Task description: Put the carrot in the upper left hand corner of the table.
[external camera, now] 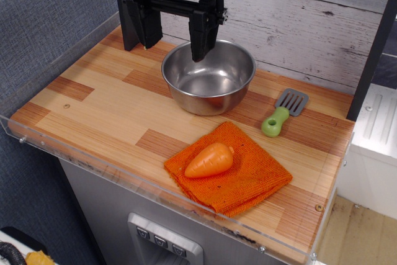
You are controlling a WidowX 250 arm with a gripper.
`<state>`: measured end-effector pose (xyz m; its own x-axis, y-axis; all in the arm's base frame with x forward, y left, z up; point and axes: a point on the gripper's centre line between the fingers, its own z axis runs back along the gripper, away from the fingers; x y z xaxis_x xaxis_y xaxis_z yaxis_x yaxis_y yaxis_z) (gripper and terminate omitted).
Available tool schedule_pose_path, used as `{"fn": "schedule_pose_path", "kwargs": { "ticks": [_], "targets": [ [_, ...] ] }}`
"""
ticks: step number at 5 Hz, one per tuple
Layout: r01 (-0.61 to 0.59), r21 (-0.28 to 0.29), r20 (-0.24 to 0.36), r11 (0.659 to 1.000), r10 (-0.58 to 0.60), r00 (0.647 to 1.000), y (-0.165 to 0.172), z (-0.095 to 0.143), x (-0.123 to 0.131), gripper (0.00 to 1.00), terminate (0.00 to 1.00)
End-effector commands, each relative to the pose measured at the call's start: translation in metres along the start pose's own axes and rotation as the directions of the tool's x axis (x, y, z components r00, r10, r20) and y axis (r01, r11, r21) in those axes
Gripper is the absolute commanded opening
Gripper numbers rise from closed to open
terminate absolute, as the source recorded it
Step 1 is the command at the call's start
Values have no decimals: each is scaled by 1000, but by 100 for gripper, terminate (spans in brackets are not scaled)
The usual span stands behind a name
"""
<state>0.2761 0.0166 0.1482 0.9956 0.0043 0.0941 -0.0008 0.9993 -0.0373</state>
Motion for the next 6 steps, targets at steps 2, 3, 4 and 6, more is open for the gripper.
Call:
{"fn": "schedule_pose_path", "kwargs": {
  "ticks": [2,3,4,6],
  "targets": [
    [63,10,-21,998,-63,998,-18,-16,-6,100,0],
    [103,55,-29,993,-101,994,-34,-36,-11,100,0],
    [100,74,-38,992,-97,995,-40,-61,-15,100,0],
    [131,47,-93,990,-126,988,-40,-118,-18,100,0]
  ]
}}
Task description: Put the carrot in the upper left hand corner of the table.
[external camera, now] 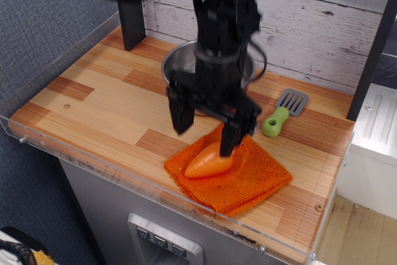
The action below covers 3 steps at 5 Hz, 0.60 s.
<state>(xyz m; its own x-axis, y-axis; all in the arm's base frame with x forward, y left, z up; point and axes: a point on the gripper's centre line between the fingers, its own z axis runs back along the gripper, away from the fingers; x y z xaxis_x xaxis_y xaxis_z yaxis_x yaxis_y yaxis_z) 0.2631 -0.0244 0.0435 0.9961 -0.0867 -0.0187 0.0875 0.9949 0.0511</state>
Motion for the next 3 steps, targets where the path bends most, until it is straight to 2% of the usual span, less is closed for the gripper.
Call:
{"fn": "schedule_pose_path", "kwargs": {
  "ticks": [1,2,3],
  "targets": [
    [56,-39,12,998,-55,998,-9,-20,6,100,0],
    [73,-25,23,997,-73,997,-14,-19,3,0,0],
    [90,-14,39,996,-89,995,-16,-9,1,0,0]
  ]
}}
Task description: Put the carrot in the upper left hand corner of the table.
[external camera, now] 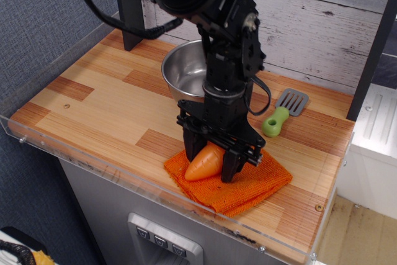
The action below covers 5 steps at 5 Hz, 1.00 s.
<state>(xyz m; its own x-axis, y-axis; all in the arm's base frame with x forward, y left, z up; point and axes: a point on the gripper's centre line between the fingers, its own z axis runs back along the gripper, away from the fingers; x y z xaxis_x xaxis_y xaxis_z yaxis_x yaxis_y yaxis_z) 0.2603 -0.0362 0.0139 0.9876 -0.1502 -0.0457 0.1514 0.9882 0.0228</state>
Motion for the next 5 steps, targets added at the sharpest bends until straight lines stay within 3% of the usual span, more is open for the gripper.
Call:
{"fn": "schedule_pose_path", "kwargs": {
  "ticks": [1,2,3,4,5],
  "targets": [
    [24,-38,94,999,-20,995,2,49,-4,0,0],
    [-89,-110,206,990,110,972,42,98,-6,0,0],
    [-232,-92,261,968,248,933,94,148,0,0,0],
    [-319,-59,231,946,324,918,147,140,20,0,0],
    [-313,9,218,950,303,928,178,113,47,0,0]
  ]
}}
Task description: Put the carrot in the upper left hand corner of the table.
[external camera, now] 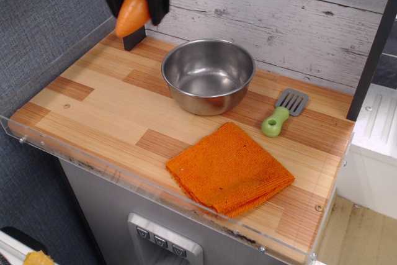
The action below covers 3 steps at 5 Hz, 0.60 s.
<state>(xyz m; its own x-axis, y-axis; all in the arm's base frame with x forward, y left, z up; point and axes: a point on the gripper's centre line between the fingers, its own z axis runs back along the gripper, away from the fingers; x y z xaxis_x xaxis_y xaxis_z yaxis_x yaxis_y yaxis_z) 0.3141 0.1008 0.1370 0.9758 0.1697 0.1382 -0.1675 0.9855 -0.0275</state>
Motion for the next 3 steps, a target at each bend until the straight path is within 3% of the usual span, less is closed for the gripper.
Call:
{"fn": "schedule_pose_path", "kwargs": {
  "ticks": [1,3],
  "targets": [
    [3,78,34,997,-6,999,17,-35,44,0,0],
    [-49,122,37,991,45,998,27,-57,47,0,0]
  ]
}}
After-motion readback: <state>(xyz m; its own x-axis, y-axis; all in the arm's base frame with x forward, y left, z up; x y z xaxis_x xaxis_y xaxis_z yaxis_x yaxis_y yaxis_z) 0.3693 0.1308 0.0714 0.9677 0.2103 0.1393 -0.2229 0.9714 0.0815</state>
